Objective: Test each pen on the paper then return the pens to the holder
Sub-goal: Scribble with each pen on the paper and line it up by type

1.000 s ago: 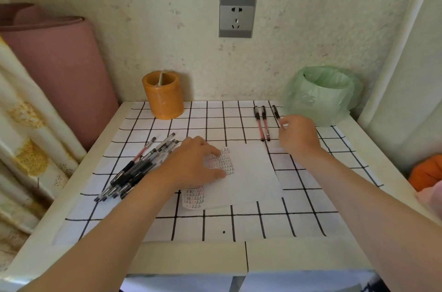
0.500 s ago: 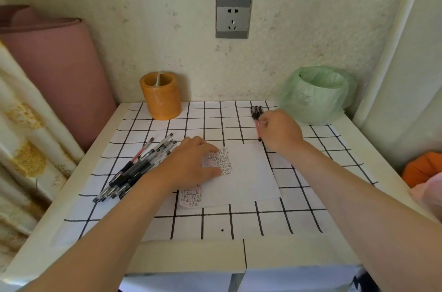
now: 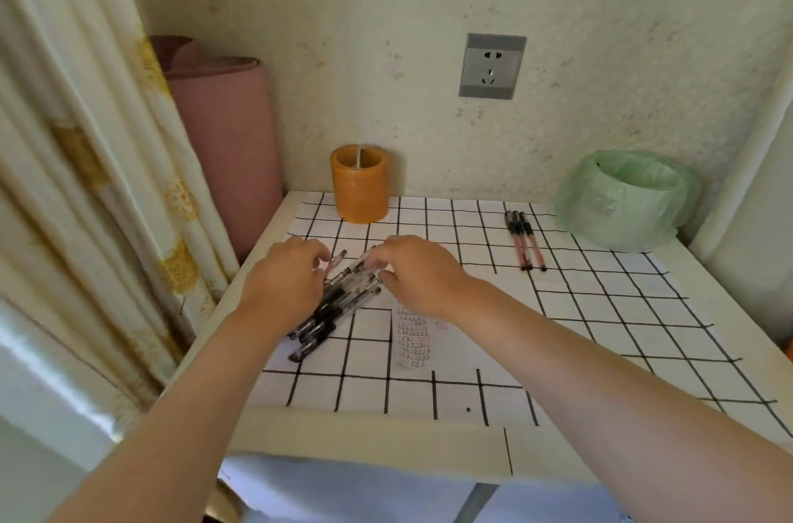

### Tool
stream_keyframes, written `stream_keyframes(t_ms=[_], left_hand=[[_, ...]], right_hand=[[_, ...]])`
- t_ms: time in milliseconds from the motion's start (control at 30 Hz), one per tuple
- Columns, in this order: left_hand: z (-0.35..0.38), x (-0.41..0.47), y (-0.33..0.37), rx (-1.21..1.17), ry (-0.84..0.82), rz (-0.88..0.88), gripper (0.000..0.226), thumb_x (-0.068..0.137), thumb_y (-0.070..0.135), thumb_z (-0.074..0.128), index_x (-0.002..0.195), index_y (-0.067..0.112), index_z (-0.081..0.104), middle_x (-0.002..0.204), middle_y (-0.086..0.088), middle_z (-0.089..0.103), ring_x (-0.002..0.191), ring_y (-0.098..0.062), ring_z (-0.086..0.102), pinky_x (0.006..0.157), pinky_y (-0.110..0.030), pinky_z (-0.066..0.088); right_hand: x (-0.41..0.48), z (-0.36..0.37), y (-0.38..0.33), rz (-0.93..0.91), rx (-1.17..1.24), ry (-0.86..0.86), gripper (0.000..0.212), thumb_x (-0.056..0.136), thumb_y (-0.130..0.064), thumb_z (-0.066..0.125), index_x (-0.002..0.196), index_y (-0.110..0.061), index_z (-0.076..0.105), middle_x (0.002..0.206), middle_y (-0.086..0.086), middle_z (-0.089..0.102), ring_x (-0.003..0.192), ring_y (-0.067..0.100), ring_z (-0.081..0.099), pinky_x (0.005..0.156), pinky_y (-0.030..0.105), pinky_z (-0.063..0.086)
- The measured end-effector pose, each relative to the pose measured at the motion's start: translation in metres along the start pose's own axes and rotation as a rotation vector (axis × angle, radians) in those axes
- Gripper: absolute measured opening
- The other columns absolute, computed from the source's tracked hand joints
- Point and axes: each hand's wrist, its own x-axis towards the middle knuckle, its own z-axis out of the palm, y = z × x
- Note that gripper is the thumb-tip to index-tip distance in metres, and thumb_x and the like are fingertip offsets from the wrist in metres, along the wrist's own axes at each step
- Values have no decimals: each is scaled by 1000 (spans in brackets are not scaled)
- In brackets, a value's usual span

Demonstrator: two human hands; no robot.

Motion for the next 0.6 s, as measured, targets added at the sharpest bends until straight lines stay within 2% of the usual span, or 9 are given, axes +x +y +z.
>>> stream_keyframes(t_ms=[167, 267, 333, 500, 600], left_hand=[[-9, -6, -32, -10, -111, -199, 13, 93, 30, 58, 101, 31, 67, 110, 4, 66, 97, -18, 60, 81, -32, 51], [-11, -7, -39, 12, -201, -215, 14, 90, 39, 62, 103, 34, 66, 108, 7, 67, 95, -16, 60, 79, -30, 50], [-12, -6, -42, 9, -236, -208, 16, 89, 41, 64, 103, 34, 66, 107, 8, 68, 97, -15, 61, 82, -30, 51], [-13, 1, -45, 3, -278, -199, 15, 89, 41, 64, 100, 32, 69, 104, 7, 69, 99, -16, 62, 83, -29, 52], [-13, 4, -48, -23, -281, -205, 17, 86, 44, 64, 93, 30, 70, 99, 7, 70, 96, -17, 62, 83, -32, 53]], right_hand=[[32, 15, -22, -70, -89, -13, 37, 93, -8, 55, 125, -24, 63, 113, 2, 64, 104, 24, 56, 84, 42, 50], [52, 24, -31, -163, -270, -86, 51, 87, -5, 61, 133, -27, 59, 117, 2, 63, 107, 25, 56, 85, 41, 49], [64, 27, -36, -224, -402, -142, 53, 87, -7, 64, 133, -30, 58, 120, 0, 63, 111, 24, 55, 87, 40, 49], [89, 29, -44, -301, -539, -230, 32, 89, -17, 66, 114, -36, 69, 109, -5, 65, 105, 21, 57, 79, 33, 48], [98, 31, -47, -323, -536, -229, 21, 88, -20, 68, 105, -32, 72, 103, -4, 68, 99, 20, 58, 78, 32, 45]])
